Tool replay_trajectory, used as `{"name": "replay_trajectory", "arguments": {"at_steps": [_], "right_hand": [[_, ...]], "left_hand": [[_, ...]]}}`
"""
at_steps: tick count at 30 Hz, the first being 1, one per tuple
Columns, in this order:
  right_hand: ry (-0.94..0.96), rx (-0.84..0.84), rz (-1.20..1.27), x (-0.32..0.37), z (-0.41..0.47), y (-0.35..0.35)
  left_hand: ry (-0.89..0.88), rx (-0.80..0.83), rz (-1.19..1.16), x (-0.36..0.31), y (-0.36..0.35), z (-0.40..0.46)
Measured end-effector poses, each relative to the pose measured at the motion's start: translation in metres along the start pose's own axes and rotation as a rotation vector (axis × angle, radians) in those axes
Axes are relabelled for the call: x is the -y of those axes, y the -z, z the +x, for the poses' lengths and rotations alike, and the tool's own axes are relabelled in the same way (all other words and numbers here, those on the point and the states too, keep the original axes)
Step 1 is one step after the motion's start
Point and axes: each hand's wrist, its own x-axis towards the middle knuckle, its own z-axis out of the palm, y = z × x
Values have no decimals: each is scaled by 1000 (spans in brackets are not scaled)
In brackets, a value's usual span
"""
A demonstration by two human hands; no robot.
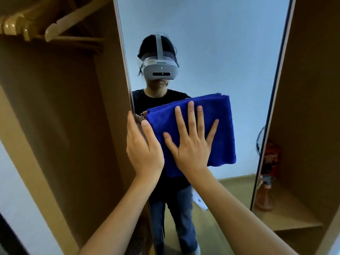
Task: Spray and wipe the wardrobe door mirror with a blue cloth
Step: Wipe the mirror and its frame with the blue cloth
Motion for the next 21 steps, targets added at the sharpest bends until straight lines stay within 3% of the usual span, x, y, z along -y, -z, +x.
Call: {"name": "replay_trajectory", "arguments": {"at_steps": [5, 10, 21], "right_hand": [[-2, 44, 4, 14, 34, 13], [-63, -14, 6, 42, 94, 29], [-18, 132, -68, 37, -11, -1]], "left_hand": [[-6, 16, -21, -2, 2, -1], [4, 34, -75, -3, 5, -2], [24, 61, -160, 2, 11, 4]]}}
